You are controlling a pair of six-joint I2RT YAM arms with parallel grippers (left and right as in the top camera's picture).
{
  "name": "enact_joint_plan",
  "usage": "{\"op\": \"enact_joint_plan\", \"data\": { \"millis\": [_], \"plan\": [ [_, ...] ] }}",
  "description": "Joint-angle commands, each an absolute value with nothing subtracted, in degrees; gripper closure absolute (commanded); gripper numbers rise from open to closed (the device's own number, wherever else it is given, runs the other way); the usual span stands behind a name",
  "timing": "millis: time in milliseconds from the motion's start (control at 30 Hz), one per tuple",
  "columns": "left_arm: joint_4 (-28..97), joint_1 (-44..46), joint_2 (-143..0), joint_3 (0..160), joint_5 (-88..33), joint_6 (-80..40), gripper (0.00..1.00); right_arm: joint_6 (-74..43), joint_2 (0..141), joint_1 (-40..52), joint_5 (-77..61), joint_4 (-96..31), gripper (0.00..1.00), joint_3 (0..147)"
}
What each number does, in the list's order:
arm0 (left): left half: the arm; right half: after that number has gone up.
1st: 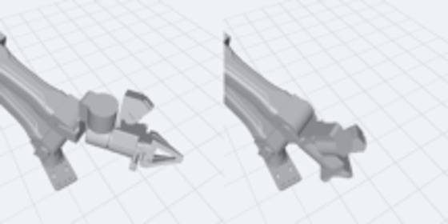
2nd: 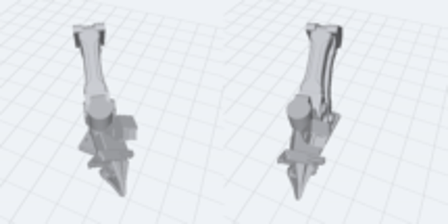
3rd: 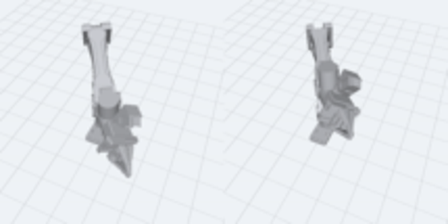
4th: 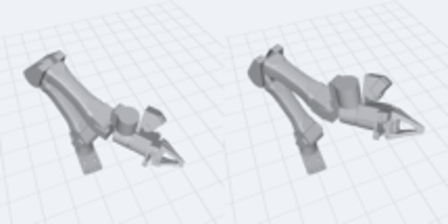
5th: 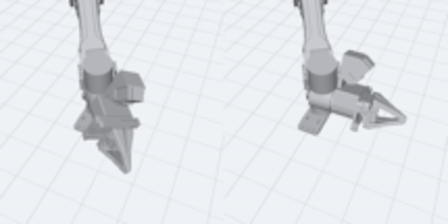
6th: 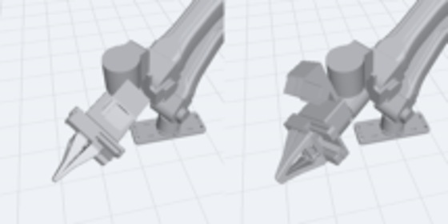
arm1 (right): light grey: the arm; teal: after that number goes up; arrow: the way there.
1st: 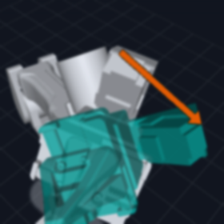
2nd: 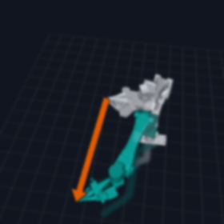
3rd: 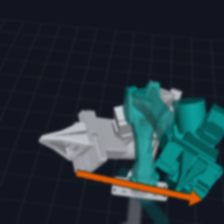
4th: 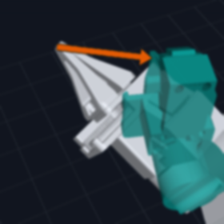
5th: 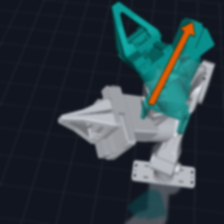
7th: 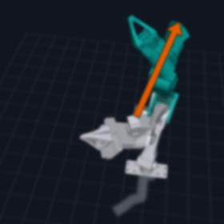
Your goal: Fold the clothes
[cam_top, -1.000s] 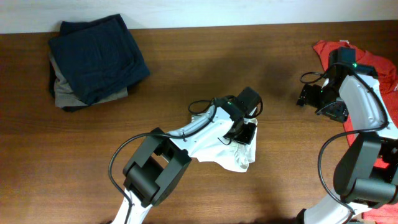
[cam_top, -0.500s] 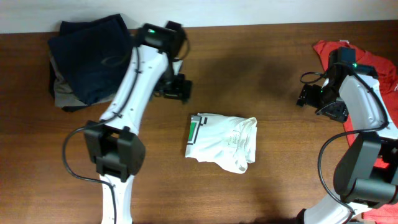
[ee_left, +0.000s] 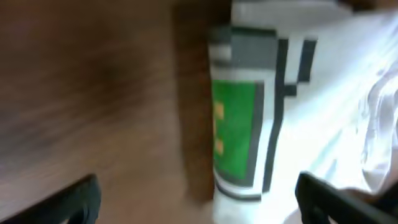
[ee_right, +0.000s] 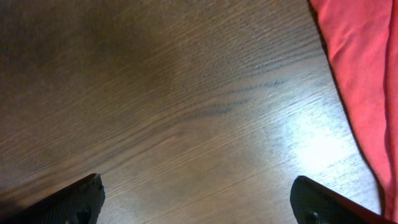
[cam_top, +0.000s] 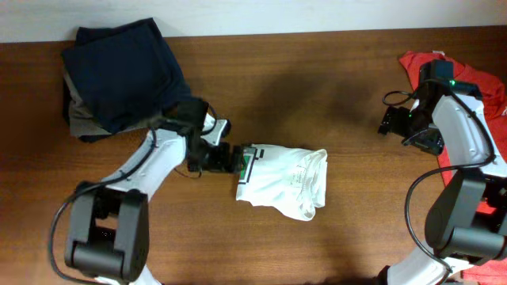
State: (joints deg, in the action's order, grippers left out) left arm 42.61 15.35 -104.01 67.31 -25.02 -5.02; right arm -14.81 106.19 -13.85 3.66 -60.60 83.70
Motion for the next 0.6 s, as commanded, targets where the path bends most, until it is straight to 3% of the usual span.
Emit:
{"op": "enact_joint_plan", "data": {
  "millis": [0, 133, 200, 267, 300, 433, 567],
  "plan": [
    [34.7, 15.2, -107.9, 63.0, -37.1, -3.4, 0.01, -15.3, 106.1, -14.1, 4.6, -60.6, 0.01, 84.6],
    [33.5, 17.3, -116.1, 63.0, -44.6, -3.4, 0.06, -15.3, 106.1, -14.1, 4.6, -60.6, 0.01, 84.6],
    [32.0, 18.9, -118.5, 63.0, -44.6, -3.9, 0.33, -15.3, 106.1, -14.1, 4.6, -60.6, 0.01, 84.6],
    [31.3, 19.7, -118.7, 63.3, -40.5, -6.9, 0.73, -15.3, 106.1, -14.1, 4.6, -60.6, 0.01, 84.6],
    [32.9, 19.7, -118.7, 65.6, -36.3, -8.3, 0.99, -15.3, 106.1, -14.1, 4.6, -60.6, 0.01, 84.6],
    [42.3, 19.7, -118.7, 78.5, -14.4, -6.5, 0.99, -15.3, 106.1, -14.1, 4.6, -60.6, 0.01, 84.6],
    [40.7, 18.9, -118.7, 84.9, 5.6, -2.4, 0.99, -15.3, 106.1, -14.1, 4.6, -60.6, 0.01, 84.6]
  ]
}}
